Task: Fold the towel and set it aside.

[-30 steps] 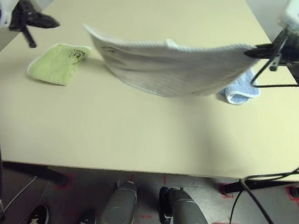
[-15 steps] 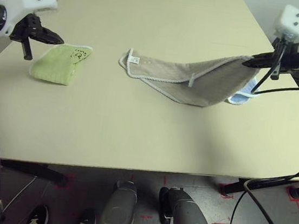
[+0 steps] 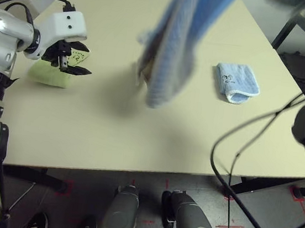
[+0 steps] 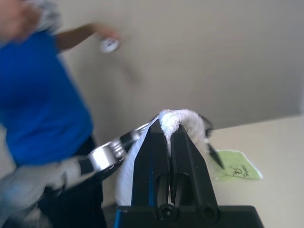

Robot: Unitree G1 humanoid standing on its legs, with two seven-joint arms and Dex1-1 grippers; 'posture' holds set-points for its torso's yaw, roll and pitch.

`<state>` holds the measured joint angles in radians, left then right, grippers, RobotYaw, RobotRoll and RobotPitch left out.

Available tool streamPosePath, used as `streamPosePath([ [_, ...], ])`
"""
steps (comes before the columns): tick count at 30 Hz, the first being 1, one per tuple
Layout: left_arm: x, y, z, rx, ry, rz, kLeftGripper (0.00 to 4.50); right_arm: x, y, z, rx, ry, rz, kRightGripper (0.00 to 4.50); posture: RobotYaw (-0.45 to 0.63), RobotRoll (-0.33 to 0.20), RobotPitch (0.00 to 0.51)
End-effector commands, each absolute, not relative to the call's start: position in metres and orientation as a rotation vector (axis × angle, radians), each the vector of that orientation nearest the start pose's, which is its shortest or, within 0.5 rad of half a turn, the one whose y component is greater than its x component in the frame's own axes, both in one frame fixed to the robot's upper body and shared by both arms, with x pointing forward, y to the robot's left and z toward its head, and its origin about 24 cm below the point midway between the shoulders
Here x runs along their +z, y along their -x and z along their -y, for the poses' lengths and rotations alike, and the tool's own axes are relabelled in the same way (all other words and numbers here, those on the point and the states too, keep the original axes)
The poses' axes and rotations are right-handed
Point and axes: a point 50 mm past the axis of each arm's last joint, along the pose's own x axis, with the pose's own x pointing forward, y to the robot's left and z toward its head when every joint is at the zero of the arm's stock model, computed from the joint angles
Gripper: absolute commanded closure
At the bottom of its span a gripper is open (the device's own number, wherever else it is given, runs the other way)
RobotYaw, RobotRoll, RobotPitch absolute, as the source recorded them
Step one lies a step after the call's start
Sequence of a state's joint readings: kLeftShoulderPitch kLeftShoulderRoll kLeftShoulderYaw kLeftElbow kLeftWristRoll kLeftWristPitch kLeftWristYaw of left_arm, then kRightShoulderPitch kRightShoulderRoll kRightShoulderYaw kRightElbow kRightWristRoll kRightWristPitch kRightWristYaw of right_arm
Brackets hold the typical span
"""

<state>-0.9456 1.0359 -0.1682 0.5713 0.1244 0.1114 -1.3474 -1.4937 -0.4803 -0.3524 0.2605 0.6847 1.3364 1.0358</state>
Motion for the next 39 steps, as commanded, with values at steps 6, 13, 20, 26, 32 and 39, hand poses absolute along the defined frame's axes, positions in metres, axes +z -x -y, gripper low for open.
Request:
streamPosePath([
  [6, 0.253, -0.319, -0.307, -0.753, -0.942, -0.474, 0.05, 0.305, -0.293, 0.144, 1.376, 0.021, -0.227, 4.50, 0.12, 0.000, 0.119],
  [13, 0.232, -0.297, -0.279, -0.960, -0.884, -0.530, 0.05, 0.285, -0.286, 0.147, 1.375, 0.060, -0.307, 4.50, 0.11, 0.000, 0.123],
  [20, 0.210, -0.253, -0.232, -1.311, -0.983, -0.471, 0.05, 0.284, -0.288, 0.149, 1.363, 0.069, -0.311, 4.50, 0.11, 0.000, 0.124],
  [26, 0.200, -0.244, -0.217, -1.352, -1.227, -0.306, 0.05, 0.284, -0.289, 0.150, 1.361, 0.052, -0.306, 4.50, 0.12, 0.000, 0.124],
  [32, 0.180, -0.238, -0.210, -1.252, -1.368, -0.183, 0.05, 0.281, -0.289, 0.150, 1.359, 0.047, -0.308, 4.50, 0.12, 0.000, 0.127],
  [39, 0.157, -0.224, -0.205, -1.180, -1.436, -0.121, 0.05, 0.280, -0.291, 0.151, 1.359, 0.047, -0.304, 4.50, 0.14, 0.000, 0.136],
])
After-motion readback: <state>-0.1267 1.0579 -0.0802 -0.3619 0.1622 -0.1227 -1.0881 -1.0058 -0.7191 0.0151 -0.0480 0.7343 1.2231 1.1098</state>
